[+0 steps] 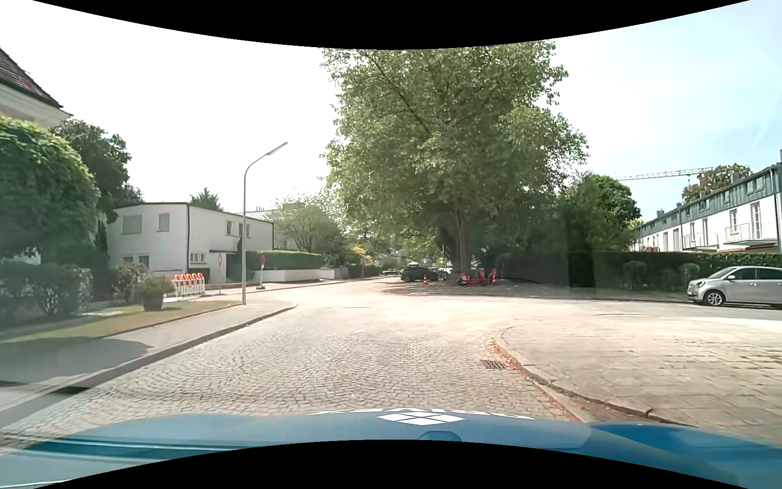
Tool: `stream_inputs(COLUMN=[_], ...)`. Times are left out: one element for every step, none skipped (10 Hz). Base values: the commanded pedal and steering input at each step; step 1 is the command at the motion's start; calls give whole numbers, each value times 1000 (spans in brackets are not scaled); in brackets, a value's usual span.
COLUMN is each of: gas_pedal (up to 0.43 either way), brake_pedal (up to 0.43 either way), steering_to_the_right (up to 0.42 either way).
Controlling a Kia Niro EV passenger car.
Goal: Follow the waypoints while adhering to traffic rules and regulations
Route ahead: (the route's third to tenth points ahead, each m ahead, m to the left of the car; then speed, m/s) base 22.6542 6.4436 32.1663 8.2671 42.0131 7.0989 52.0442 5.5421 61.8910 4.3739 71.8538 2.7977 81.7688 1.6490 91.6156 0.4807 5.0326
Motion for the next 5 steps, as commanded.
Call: stream_inputs(gas_pedal=[87,98,98,98,98], brake_pedal=[0,0,0,0,0], steering_to_the_right=[-4,-4,-4,-4,-5])
